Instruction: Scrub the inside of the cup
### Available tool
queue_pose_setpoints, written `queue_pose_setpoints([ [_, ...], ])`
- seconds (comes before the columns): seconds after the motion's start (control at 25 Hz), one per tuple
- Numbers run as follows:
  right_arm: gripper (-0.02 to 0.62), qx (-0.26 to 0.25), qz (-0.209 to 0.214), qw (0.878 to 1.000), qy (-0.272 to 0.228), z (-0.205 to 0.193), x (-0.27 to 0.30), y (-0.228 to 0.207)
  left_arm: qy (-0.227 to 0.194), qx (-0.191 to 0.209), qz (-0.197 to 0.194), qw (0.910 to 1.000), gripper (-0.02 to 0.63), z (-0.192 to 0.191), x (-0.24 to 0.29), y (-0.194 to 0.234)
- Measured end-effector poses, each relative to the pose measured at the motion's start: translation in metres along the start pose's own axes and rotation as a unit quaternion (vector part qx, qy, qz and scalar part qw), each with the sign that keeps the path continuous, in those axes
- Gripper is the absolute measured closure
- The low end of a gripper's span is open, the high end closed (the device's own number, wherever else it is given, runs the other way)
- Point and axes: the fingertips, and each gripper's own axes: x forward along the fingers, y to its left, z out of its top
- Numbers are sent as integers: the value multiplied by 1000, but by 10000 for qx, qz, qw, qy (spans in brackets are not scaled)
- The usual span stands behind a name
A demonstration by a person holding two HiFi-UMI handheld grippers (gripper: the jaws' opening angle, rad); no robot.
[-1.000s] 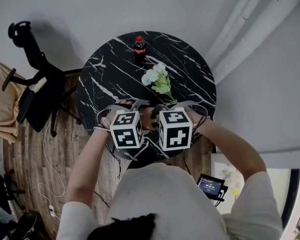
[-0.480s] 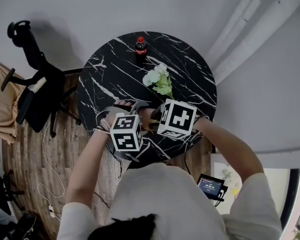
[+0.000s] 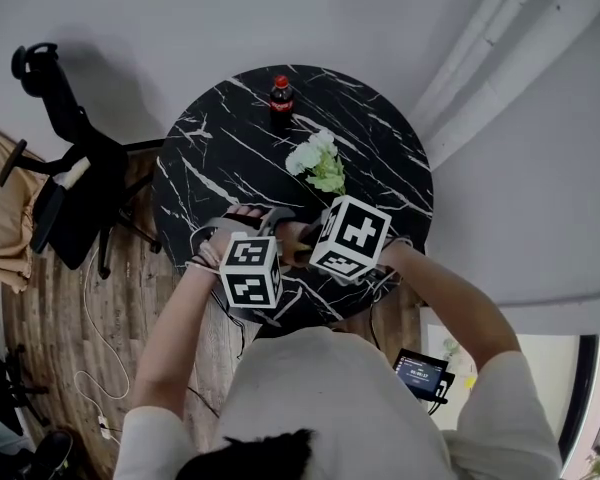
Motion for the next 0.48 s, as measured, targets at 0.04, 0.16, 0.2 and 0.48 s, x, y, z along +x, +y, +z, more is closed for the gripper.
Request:
queue_pose_setpoints([
  [0.04,537,92,69,9999,-10,0,1,2,17,43,1,10000,235,-1,0,-1],
  [0.16,537,417,301,9987,-61,1,4,4,68,144,14,9999,235,-3,2,-4],
  [0.2,537,489,340,9982,-80,1,3,5,62,148,12,9999,235,-3,2,-4],
  [0.48,537,850,531,9948,-191,5,6,10,88,265,51,9996,235,-7,-1,-8],
])
